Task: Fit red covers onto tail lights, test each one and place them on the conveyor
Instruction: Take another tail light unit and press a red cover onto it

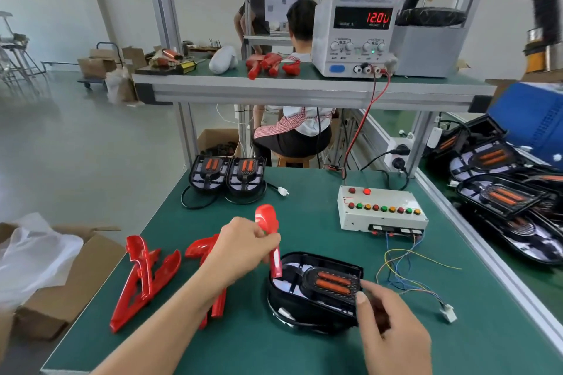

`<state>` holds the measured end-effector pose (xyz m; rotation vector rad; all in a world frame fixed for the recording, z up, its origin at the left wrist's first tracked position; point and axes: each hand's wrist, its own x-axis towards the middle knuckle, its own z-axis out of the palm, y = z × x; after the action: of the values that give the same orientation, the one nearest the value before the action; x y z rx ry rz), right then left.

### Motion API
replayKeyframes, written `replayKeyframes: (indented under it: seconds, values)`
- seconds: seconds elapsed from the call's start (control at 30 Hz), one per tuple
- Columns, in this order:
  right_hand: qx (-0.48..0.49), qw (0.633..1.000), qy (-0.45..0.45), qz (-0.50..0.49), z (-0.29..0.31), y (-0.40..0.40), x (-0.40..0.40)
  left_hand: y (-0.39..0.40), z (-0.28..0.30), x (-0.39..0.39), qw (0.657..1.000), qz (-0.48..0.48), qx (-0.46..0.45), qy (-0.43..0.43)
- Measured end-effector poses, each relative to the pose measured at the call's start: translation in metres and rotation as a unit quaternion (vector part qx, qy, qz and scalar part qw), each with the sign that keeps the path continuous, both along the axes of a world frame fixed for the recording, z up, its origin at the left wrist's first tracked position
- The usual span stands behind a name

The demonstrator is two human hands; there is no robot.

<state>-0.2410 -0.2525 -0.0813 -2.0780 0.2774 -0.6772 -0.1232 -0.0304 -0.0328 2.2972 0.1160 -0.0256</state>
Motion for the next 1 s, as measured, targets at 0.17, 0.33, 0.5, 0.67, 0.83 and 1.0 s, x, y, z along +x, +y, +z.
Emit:
replayKeyframes:
  seconds: [0.17,0.33,0.5,0.67,0.83,1.0]
  values:
    - [-0.127,0.984,-0.011,0.122,0.024,0.022,0.012,-0.048,0.006,-0.007,0.98,0.022,-0.196,-0.034]
    - [-0.187,0.976,0.037,0.104,0.029,0.024,0.033,-0.078,0.0,-0.01,0.985,0.056,-0.149,-0.066]
    - [-0.189,0.978,0.034,0.085,0.021,0.016,0.04,-0.092,-0.008,-0.011,0.988,0.074,-0.095,-0.1]
    - [-0.226,0.971,0.015,0.072,0.011,0.015,0.05,-0.101,-0.014,-0.008,0.991,0.081,-0.085,-0.071]
    - [-0.099,0.99,0.035,0.092,0.002,-0.018,0.076,-0.08,-0.019,0.001,0.989,0.074,-0.039,-0.119]
    - [-0.044,0.986,0.089,0.131,-0.011,-0.046,0.081,-0.039,-0.035,0.008,0.988,0.096,0.009,-0.117]
